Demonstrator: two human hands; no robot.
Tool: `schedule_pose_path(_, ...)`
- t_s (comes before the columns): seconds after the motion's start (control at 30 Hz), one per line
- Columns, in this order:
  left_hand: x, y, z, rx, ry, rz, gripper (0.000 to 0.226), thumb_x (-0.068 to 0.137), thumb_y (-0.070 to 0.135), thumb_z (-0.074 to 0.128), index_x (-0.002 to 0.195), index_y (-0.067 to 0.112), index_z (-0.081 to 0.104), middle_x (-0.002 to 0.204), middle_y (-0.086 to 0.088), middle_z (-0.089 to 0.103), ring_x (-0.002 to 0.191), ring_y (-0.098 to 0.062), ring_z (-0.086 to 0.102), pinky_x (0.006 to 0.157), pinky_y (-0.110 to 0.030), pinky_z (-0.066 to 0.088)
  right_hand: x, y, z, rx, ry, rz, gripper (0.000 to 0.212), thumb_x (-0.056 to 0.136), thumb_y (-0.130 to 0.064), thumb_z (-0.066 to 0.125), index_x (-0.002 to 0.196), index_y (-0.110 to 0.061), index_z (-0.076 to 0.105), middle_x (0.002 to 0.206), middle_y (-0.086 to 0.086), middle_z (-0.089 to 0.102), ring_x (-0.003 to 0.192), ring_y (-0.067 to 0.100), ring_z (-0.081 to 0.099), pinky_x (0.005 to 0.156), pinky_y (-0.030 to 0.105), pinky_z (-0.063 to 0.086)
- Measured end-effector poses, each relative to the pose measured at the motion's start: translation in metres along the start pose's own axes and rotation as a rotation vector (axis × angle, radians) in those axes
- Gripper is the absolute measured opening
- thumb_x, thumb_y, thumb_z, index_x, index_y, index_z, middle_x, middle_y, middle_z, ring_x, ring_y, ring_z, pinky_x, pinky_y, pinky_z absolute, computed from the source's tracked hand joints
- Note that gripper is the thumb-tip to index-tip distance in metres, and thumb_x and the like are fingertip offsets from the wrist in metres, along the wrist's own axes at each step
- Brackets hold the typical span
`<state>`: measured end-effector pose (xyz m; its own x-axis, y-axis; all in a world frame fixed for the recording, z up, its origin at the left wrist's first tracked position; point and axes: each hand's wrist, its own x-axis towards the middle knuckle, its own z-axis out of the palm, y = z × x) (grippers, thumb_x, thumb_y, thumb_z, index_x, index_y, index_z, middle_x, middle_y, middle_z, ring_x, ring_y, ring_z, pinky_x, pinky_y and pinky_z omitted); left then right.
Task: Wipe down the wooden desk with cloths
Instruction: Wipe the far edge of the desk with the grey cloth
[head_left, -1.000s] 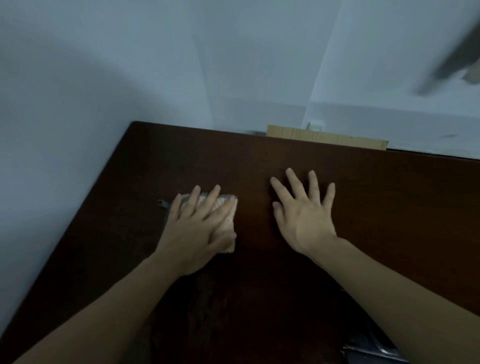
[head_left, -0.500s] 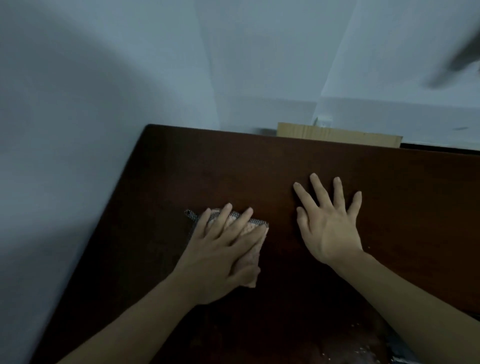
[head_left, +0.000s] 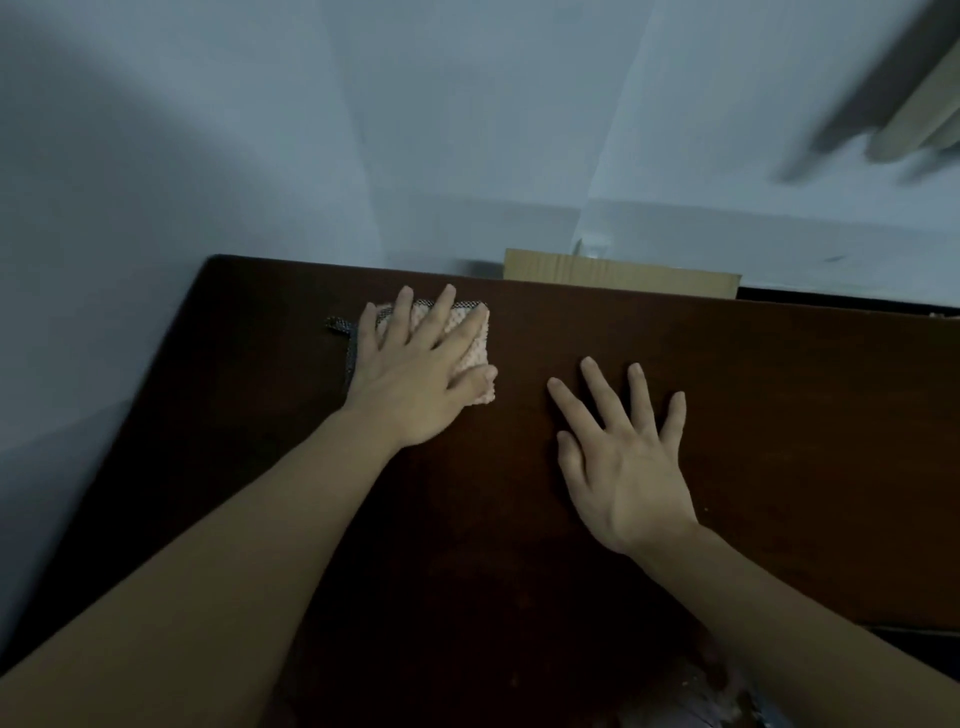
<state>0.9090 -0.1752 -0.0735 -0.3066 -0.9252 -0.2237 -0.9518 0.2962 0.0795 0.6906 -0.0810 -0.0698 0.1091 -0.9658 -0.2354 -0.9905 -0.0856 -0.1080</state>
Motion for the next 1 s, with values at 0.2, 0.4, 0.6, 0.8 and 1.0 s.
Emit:
schedule_pose_path(0.2, -0.047, -0.006, 0.006, 0.039, -0.032, 0.260, 0.072, 0.090, 0.079, 0.001, 0.153, 0.051, -0.020, 0.163, 0.013, -0.028, 0.151, -0.024, -0.027, 0.121, -0.056, -0.016, 0.000, 0.001, 0.000, -0.005, -0.003, 0.009, 0.067, 0.096, -0.055, -0.002, 0.160, -0.042, 0.010, 0.171, -0.003, -0.002, 0.155, 0.038, -0.011, 0.119, 0.068, -0.006)
schedule_pose_path(0.4, 0.016, -0.024, -0.013, -0.015, -0.024, 0.008, 0.079, 0.083, 0.082, 0.000, 0.155, 0.052, -0.012, 0.168, 0.010, -0.019, 0.154, -0.028, -0.019, 0.121, -0.058, -0.013, 0.000, 0.002, -0.001, -0.009, -0.023, 0.021, 0.068, 0.094, -0.056, -0.005, 0.160, -0.043, 0.006, 0.170, -0.005, -0.007, 0.154, 0.036, -0.015, 0.119, 0.066, -0.008)
schedule_pose_path(0.6, 0.030, -0.022, -0.013, -0.038, -0.013, -0.063, 0.075, 0.090, 0.079, 0.005, 0.157, 0.049, -0.010, 0.168, 0.007, -0.018, 0.154, -0.030, -0.019, 0.121, -0.059, -0.013, 0.000, -0.002, -0.001, 0.020, -0.015, 0.002, 0.070, 0.092, -0.056, -0.006, 0.160, -0.043, 0.006, 0.170, -0.005, -0.009, 0.154, 0.036, -0.018, 0.119, 0.066, -0.011)
schedule_pose_path(0.8, -0.053, -0.011, 0.004, 0.023, -0.039, 0.207, 0.072, 0.089, 0.079, -0.003, 0.152, 0.051, -0.021, 0.164, 0.013, -0.026, 0.151, -0.023, -0.026, 0.121, -0.055, -0.015, -0.001, -0.001, 0.000, 0.012, -0.007, 0.018, 0.069, 0.093, -0.057, -0.006, 0.160, -0.043, 0.004, 0.170, -0.006, -0.009, 0.154, 0.034, -0.018, 0.119, 0.064, -0.012)
schedule_pose_path(1.0, -0.012, -0.100, -0.001, 0.008, 0.046, -0.128, 0.088, 0.074, 0.085, -0.007, 0.156, 0.053, -0.009, 0.170, 0.010, -0.009, 0.156, -0.030, -0.006, 0.123, -0.055, -0.003, -0.002, 0.000, 0.000, 0.026, 0.014, 0.016, 0.067, 0.096, -0.056, 0.000, 0.160, -0.041, 0.013, 0.170, -0.003, 0.000, 0.155, 0.037, -0.010, 0.119, 0.067, -0.008)
